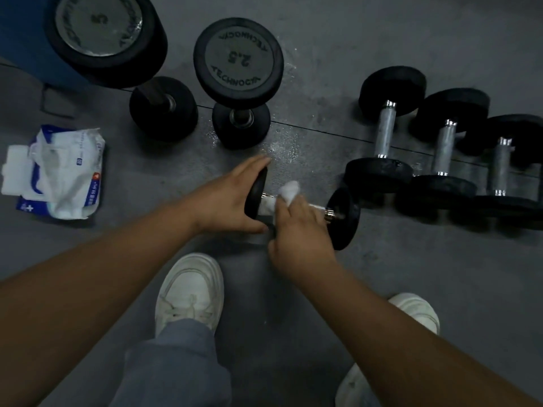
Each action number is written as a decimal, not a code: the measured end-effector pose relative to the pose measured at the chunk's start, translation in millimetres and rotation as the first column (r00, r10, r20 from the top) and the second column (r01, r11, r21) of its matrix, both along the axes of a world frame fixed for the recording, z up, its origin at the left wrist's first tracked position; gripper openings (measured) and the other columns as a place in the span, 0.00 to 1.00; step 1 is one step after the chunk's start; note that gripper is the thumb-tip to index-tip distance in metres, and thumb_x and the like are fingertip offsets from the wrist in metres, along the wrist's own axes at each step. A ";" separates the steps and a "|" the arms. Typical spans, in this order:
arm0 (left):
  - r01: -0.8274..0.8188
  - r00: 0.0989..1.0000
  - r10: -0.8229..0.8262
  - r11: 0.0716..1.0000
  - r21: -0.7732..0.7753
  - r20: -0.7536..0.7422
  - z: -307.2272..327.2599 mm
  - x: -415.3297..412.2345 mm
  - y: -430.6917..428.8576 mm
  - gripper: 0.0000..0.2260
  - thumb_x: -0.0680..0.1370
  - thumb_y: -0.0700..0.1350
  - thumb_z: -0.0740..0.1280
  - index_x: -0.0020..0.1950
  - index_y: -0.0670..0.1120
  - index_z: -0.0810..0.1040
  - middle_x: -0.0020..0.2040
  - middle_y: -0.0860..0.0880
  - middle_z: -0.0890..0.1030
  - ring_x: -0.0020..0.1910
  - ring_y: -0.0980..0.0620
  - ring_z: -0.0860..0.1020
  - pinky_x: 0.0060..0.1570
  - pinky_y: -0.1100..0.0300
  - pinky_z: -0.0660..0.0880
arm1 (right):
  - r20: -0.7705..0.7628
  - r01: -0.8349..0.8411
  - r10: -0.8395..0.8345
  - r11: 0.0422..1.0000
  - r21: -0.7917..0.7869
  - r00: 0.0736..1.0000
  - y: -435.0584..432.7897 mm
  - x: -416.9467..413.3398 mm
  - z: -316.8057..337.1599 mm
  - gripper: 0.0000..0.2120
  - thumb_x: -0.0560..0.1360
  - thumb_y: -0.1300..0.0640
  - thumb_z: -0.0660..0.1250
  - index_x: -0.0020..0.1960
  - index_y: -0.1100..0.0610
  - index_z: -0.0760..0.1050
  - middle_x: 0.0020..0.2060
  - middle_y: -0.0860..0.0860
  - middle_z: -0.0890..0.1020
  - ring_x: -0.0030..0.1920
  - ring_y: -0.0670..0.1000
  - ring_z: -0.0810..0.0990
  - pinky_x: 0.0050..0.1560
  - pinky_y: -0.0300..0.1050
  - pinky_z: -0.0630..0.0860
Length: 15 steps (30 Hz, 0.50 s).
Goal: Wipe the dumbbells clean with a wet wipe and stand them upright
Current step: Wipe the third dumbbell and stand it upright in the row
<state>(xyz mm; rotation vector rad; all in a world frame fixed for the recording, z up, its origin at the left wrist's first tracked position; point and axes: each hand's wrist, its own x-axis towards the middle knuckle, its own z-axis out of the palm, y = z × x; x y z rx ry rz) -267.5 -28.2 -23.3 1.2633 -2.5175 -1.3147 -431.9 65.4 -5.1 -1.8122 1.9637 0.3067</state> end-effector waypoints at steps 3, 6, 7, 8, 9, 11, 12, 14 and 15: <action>-0.019 0.999 0.018 0.999 -0.034 -0.036 2.8 2.8 16.9 0.49 0.62 0.62 0.72 0.78 0.45 0.58 0.77 0.47 0.59 0.75 0.48 0.64 0.73 0.54 0.63 | -0.034 0.081 -0.081 0.997 -0.020 0.996 2.5 -2.8 2.4 0.26 0.75 0.54 0.61 0.72 0.55 0.63 0.67 0.57 0.70 0.68 0.56 0.67 0.69 0.52 0.59; -0.062 0.995 0.058 0.997 -0.054 -0.076 3.4 9.4 33.2 0.45 0.62 0.60 0.71 0.75 0.47 0.61 0.72 0.49 0.63 0.70 0.48 0.68 0.67 0.48 0.70 | -0.012 0.012 -0.012 1.000 0.029 1.000 9.1 5.7 1.0 0.26 0.73 0.53 0.63 0.70 0.55 0.65 0.64 0.57 0.71 0.65 0.57 0.68 0.68 0.53 0.61; -0.067 0.996 0.063 0.996 -0.054 -0.068 4.6 11.8 38.0 0.44 0.62 0.59 0.71 0.75 0.48 0.60 0.72 0.49 0.62 0.69 0.49 0.68 0.66 0.48 0.71 | -0.008 -0.004 0.004 0.999 0.039 1.000 11.2 7.8 0.2 0.25 0.73 0.52 0.64 0.69 0.54 0.66 0.63 0.56 0.72 0.65 0.57 0.69 0.68 0.52 0.61; -0.060 0.997 0.058 0.997 -0.045 -0.047 5.4 14.1 42.7 0.45 0.62 0.59 0.71 0.76 0.48 0.59 0.73 0.50 0.61 0.70 0.49 0.68 0.67 0.49 0.70 | -0.030 0.022 -0.020 0.998 0.056 0.999 13.3 8.6 0.5 0.24 0.73 0.52 0.64 0.68 0.54 0.68 0.63 0.56 0.73 0.64 0.56 0.70 0.68 0.52 0.60; -0.045 0.999 0.045 0.999 -0.023 -0.021 6.8 16.5 47.1 0.47 0.62 0.58 0.72 0.77 0.49 0.58 0.75 0.51 0.58 0.71 0.50 0.66 0.68 0.51 0.70 | -0.063 0.060 -0.056 0.996 0.072 0.996 16.2 9.0 1.9 0.23 0.73 0.51 0.64 0.67 0.54 0.68 0.63 0.56 0.73 0.64 0.56 0.69 0.68 0.52 0.60; -0.007 1.000 0.006 0.999 0.042 0.022 7.9 19.6 56.9 0.50 0.64 0.58 0.75 0.79 0.50 0.53 0.78 0.55 0.51 0.73 0.52 0.64 0.68 0.53 0.69 | -0.049 0.079 -0.074 0.993 0.093 0.996 29.5 10.3 3.4 0.26 0.74 0.48 0.64 0.69 0.54 0.66 0.65 0.55 0.70 0.66 0.56 0.67 0.68 0.52 0.60; 0.007 0.999 -0.009 0.998 0.061 0.038 7.7 21.2 62.1 0.50 0.64 0.57 0.76 0.79 0.51 0.52 0.79 0.57 0.49 0.74 0.52 0.63 0.68 0.53 0.70 | -0.013 0.056 -0.054 0.993 0.106 0.998 36.6 11.4 5.3 0.28 0.73 0.47 0.65 0.71 0.54 0.65 0.65 0.55 0.69 0.67 0.56 0.66 0.68 0.52 0.60; 0.029 0.997 -0.034 0.997 0.076 0.063 7.0 25.3 73.4 0.51 0.65 0.56 0.78 0.80 0.53 0.50 0.79 0.60 0.45 0.74 0.53 0.63 0.67 0.56 0.70 | 0.013 0.029 -0.030 0.994 0.108 0.999 49.6 13.2 8.0 0.26 0.75 0.47 0.64 0.71 0.53 0.65 0.66 0.54 0.69 0.67 0.56 0.67 0.69 0.52 0.59; 0.036 0.997 -0.041 0.996 0.078 0.067 6.9 27.4 79.6 0.51 0.65 0.56 0.78 0.80 0.54 0.50 0.79 0.61 0.44 0.75 0.54 0.62 0.66 0.59 0.69 | -0.014 0.043 -0.042 0.993 0.110 0.999 54.2 14.8 8.2 0.23 0.76 0.50 0.62 0.69 0.53 0.67 0.65 0.54 0.71 0.66 0.56 0.68 0.69 0.51 0.59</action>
